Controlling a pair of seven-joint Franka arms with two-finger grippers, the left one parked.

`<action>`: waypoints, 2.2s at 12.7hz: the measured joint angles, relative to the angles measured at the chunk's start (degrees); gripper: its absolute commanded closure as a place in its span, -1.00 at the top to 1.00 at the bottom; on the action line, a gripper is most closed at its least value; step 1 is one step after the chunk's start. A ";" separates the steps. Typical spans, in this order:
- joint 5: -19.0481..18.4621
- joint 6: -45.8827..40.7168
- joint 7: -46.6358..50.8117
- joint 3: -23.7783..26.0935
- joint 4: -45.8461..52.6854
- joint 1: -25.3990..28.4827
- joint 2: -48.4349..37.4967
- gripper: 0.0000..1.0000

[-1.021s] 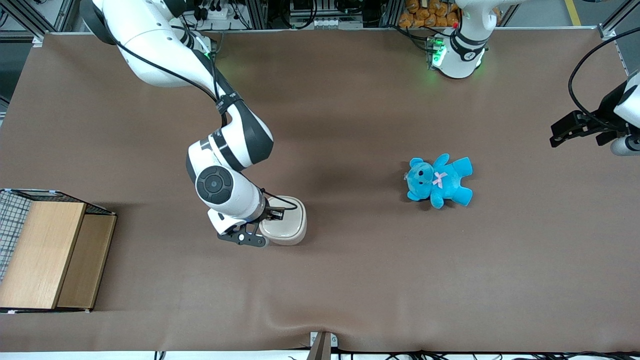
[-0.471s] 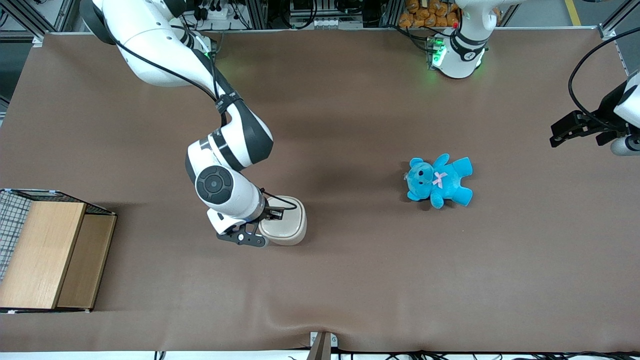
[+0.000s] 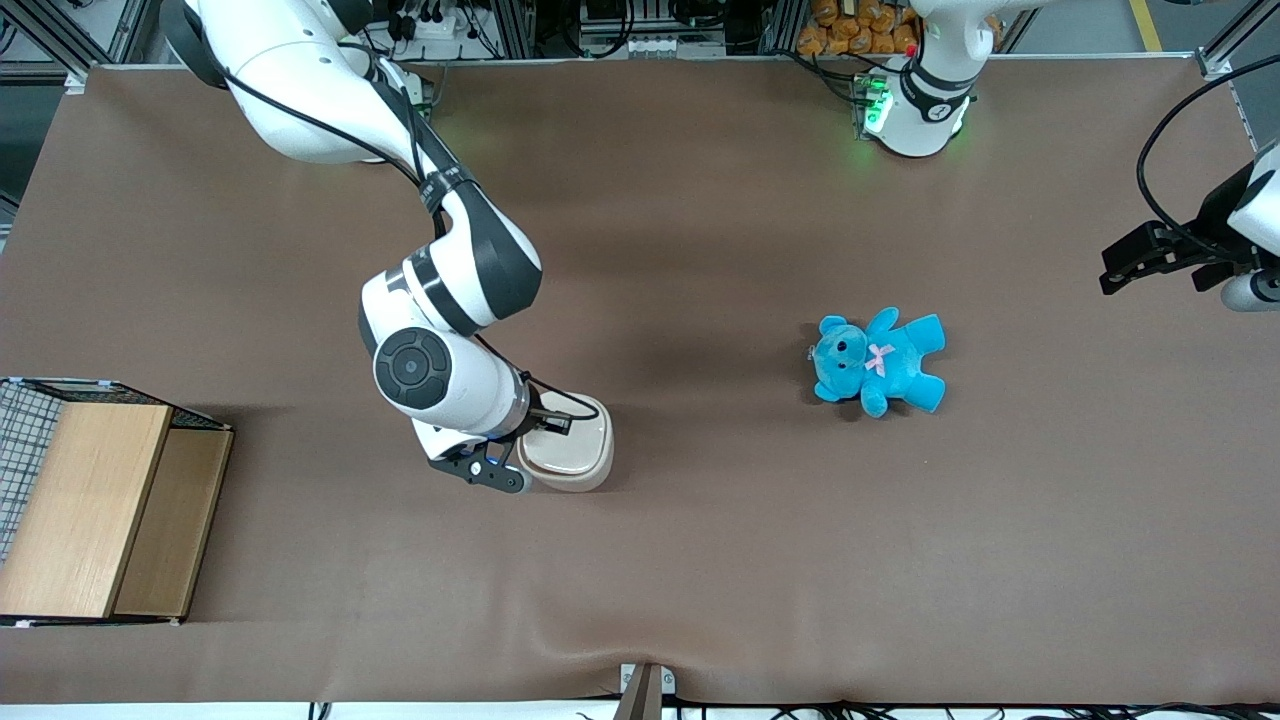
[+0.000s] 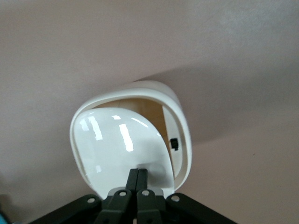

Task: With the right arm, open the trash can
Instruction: 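Pull the right gripper back to swing the lid open, then lift the right gripper away from the open trash can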

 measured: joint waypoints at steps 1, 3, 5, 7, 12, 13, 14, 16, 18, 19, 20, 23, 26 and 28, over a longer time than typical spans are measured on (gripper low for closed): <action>1.49 0.01 0.95 0.14 0.56 0.09 0.00 -1.00; 5.45 0.01 3.61 0.29 2.44 0.14 -0.02 -1.00; 7.67 -0.11 6.19 0.37 4.09 0.15 -0.07 -1.00; 9.36 -0.94 6.95 0.38 5.00 0.15 -0.39 -0.99; 14.49 -5.09 10.99 0.09 5.63 -0.99 -2.30 1.00; 14.51 -5.87 10.97 0.07 5.75 -1.56 -2.85 1.00; 14.51 -6.61 10.90 0.00 5.92 -2.06 -3.61 1.00; 14.51 -9.73 10.15 -0.25 5.96 -3.57 -5.98 1.00; 14.50 -16.04 6.93 -0.47 5.96 -6.70 -7.76 1.00; 14.47 -19.47 4.63 -0.58 5.95 -8.78 -8.22 1.00; 14.26 -22.30 2.08 -0.72 5.95 -10.98 -8.65 1.00; 11.00 -29.89 -7.46 -0.89 5.98 -16.76 -9.83 1.00; 2.13 -31.94 -15.40 -0.87 6.03 -18.74 -13.17 1.00; 0.90 -33.95 -19.01 -0.89 6.02 -20.44 -15.33 1.00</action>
